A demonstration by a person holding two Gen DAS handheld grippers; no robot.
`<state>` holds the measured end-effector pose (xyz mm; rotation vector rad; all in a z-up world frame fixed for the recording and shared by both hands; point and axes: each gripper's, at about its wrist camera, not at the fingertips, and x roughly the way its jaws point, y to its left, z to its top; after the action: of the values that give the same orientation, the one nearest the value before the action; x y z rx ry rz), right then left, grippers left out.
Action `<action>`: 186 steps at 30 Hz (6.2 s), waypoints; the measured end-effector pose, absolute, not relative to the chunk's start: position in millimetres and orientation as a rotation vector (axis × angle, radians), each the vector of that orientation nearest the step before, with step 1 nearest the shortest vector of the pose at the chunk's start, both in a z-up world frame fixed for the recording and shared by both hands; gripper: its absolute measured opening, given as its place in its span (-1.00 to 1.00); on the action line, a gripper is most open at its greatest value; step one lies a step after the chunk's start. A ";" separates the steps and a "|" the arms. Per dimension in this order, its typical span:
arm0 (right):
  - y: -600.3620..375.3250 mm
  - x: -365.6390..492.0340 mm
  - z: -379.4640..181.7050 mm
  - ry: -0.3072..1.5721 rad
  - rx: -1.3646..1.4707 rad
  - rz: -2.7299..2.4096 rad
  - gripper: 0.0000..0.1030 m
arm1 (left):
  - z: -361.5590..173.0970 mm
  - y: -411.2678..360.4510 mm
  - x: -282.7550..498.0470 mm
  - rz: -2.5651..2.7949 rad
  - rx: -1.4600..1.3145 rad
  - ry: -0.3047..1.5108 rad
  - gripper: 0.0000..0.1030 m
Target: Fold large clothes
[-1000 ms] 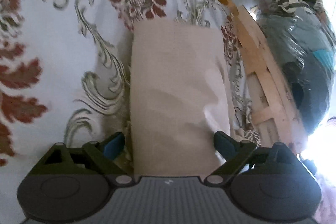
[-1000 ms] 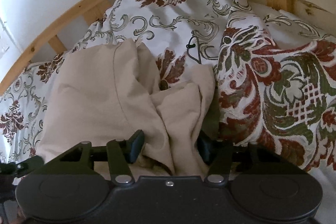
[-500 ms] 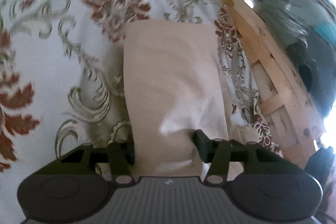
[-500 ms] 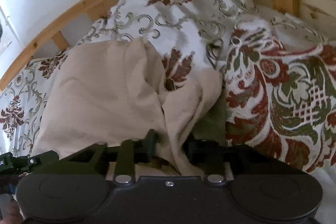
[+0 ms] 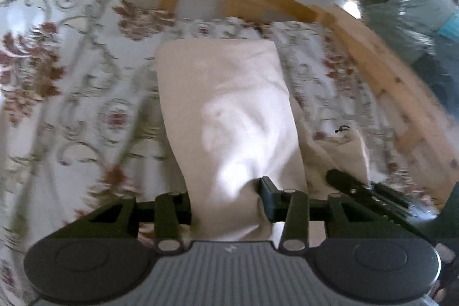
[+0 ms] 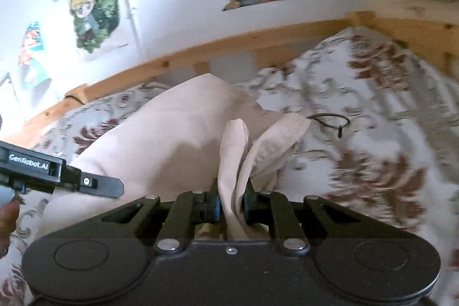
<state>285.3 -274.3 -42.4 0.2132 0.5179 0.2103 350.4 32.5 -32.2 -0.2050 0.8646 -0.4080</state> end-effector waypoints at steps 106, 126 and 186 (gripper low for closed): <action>-238.5 14.5 28.3 0.406 0.159 0.085 0.99 | 16.6 42.0 35.1 -0.028 -0.018 0.541 0.99; -240.4 14.2 27.2 0.411 0.183 0.096 0.99 | 17.1 41.6 34.4 -0.024 -0.018 0.542 0.99; -238.6 18.6 25.7 0.433 0.187 0.085 0.99 | 16.1 41.8 38.8 -0.029 -0.022 0.574 0.99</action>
<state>18.6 -238.6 25.7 0.1873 0.4328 0.0850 38.8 41.8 16.1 -0.0220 0.5738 -0.0287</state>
